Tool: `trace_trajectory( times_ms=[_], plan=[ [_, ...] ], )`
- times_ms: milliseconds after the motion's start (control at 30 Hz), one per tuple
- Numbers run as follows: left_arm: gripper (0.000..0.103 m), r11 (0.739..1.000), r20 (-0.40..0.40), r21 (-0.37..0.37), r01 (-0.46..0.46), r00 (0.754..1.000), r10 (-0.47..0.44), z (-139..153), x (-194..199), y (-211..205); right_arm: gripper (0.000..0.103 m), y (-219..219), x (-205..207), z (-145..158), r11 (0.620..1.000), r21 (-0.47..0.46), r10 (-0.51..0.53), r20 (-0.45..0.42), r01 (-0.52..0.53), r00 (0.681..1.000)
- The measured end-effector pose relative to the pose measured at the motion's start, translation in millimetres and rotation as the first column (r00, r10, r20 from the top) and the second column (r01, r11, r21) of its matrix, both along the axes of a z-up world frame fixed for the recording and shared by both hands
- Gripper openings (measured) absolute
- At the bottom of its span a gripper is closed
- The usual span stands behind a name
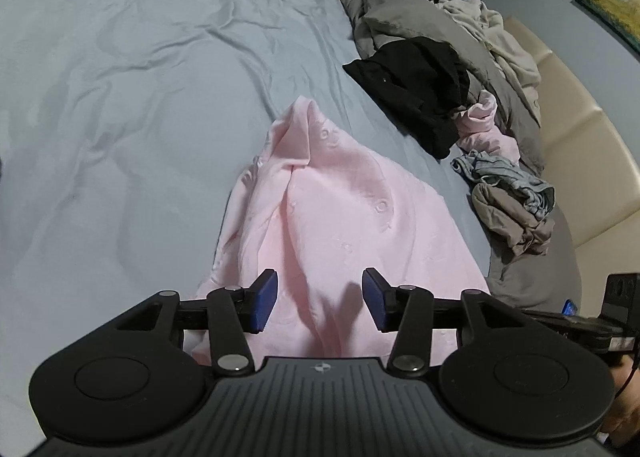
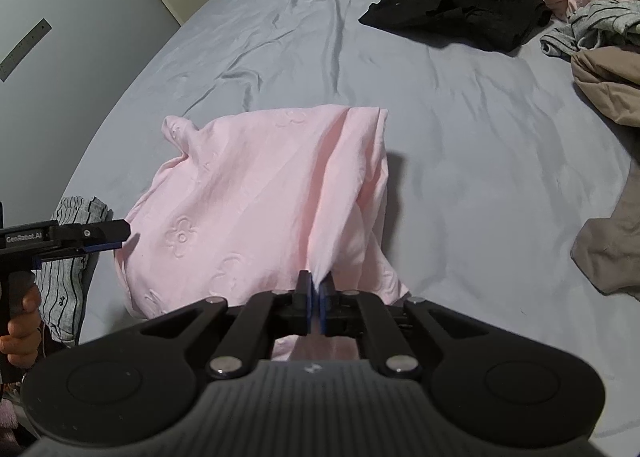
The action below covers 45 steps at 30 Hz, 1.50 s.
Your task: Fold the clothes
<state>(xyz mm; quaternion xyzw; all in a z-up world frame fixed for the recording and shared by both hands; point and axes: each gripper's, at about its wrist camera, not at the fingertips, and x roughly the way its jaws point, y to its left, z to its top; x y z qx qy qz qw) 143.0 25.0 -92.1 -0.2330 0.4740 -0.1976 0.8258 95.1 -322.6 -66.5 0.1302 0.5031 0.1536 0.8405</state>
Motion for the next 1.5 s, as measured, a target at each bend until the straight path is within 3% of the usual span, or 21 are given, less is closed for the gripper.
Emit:
trace_trajectory(
  times_ms=[67, 133, 200, 233, 267, 367, 500, 600, 667, 767, 833, 933, 1000, 1100, 1200, 1233, 1267, 1300, 1333, 1500],
  plan=[
    [0.032, 0.998, -0.002, -0.066, -0.002, 1.000, 0.001, -3, 1, 0, 0.007, 1, 0, 0, 1.000, -0.001, 0.003, 0.000, -0.003, 1.000],
    [0.023, 0.996, -0.015, -0.084, 0.011, 1.000, -0.012, -4, 2, -5, 0.007, 3, 0, -1, 1.000, -0.002, 0.007, -0.001, -0.007, 1.000],
    [0.014, 0.998, -0.034, -0.059, 0.026, 0.999, -0.028, -6, 3, -12, 0.007, 5, 0, -2, 1.000, -0.005, 0.011, -0.004, -0.011, 1.000],
    [0.002, 0.999, -0.045, -0.038, 0.030, 0.998, -0.031, -7, 3, -15, 0.007, 6, -1, -3, 1.000, -0.007, 0.013, -0.005, -0.013, 1.000],
    [0.000, 0.999, -0.040, -0.015, 0.035, 0.999, -0.035, -7, 2, -17, 0.007, 7, -1, -4, 1.000, -0.008, 0.015, -0.006, -0.015, 1.000],
    [0.000, 0.998, 0.046, 0.028, 0.062, 0.997, -0.063, 9, -3, -18, 0.004, 7, -1, -5, 1.000, -0.017, 0.011, -0.002, -0.011, 1.000],
    [0.000, 0.997, 0.092, -0.060, 0.045, 0.995, -0.039, 41, -4, 2, 0.002, -7, -3, 10, 0.999, 0.014, -0.031, 0.038, 0.031, 0.999],
    [0.000, 0.999, 0.063, -0.045, -0.004, 0.998, 0.006, 42, -4, 18, 0.002, -15, -3, 21, 0.997, 0.050, -0.055, 0.069, 0.052, 0.996],
    [0.000, 0.999, 0.005, 0.028, -0.020, 1.000, 0.020, 25, -5, 19, 0.001, -14, -3, 21, 0.998, 0.048, -0.054, 0.063, 0.051, 0.997],
    [0.000, 0.989, -0.034, 0.150, 0.012, 0.999, -0.007, 4, -7, 11, 0.001, 1, -5, 6, 0.999, -0.032, -0.012, 0.023, 0.013, 1.000],
    [0.000, 0.984, -0.018, 0.179, 0.010, 1.000, -0.006, 6, -7, 12, 0.001, 10, -7, -6, 0.995, -0.094, 0.019, -0.002, -0.019, 1.000],
    [0.000, 0.986, 0.010, 0.165, -0.037, 0.999, 0.035, 18, -5, 23, 0.000, 9, -6, -16, 0.985, -0.168, 0.038, -0.054, -0.047, 0.998],
    [0.000, 0.994, 0.006, 0.108, -0.032, 0.999, 0.031, 21, -5, 29, 0.001, -4, -5, -18, 0.990, -0.143, 0.008, -0.069, -0.018, 0.998],
    [0.000, 0.998, -0.024, 0.056, 0.023, 0.999, -0.021, 19, -4, 24, 0.006, -20, -6, -12, 1.000, -0.004, -0.009, -0.040, 0.009, 0.999],
    [0.001, 0.994, -0.007, 0.089, 0.060, 0.998, -0.060, 18, -7, 20, 0.009, -19, -13, -3, 0.998, 0.050, 0.022, 0.001, -0.022, 1.000],
    [0.003, 0.994, -0.008, 0.091, 0.067, 0.998, -0.067, 17, -8, 21, 0.015, -17, -15, -1, 0.998, 0.057, 0.035, 0.013, -0.036, 0.999],
    [0.008, 0.994, -0.008, 0.088, 0.068, 0.998, -0.067, 18, -9, 24, 0.036, -16, -17, 1, 0.997, 0.063, 0.045, 0.017, -0.046, 0.999],
    [0.011, 0.994, -0.004, 0.087, 0.064, 0.998, -0.064, 19, -11, 28, 0.047, -12, -19, 1, 0.997, 0.064, 0.052, 0.017, -0.053, 0.998],
    [0.017, 0.994, 0.003, 0.090, 0.061, 0.998, -0.062, 21, -12, 31, 0.050, -9, -22, 0, 0.996, 0.059, 0.064, 0.018, -0.065, 0.998],
    [0.041, 0.992, 0.057, 0.105, 0.070, 0.995, -0.077, 26, -25, 40, 0.049, 2, -33, -10, 0.995, 0.043, 0.089, -0.009, -0.088, 0.996]
  ],
)
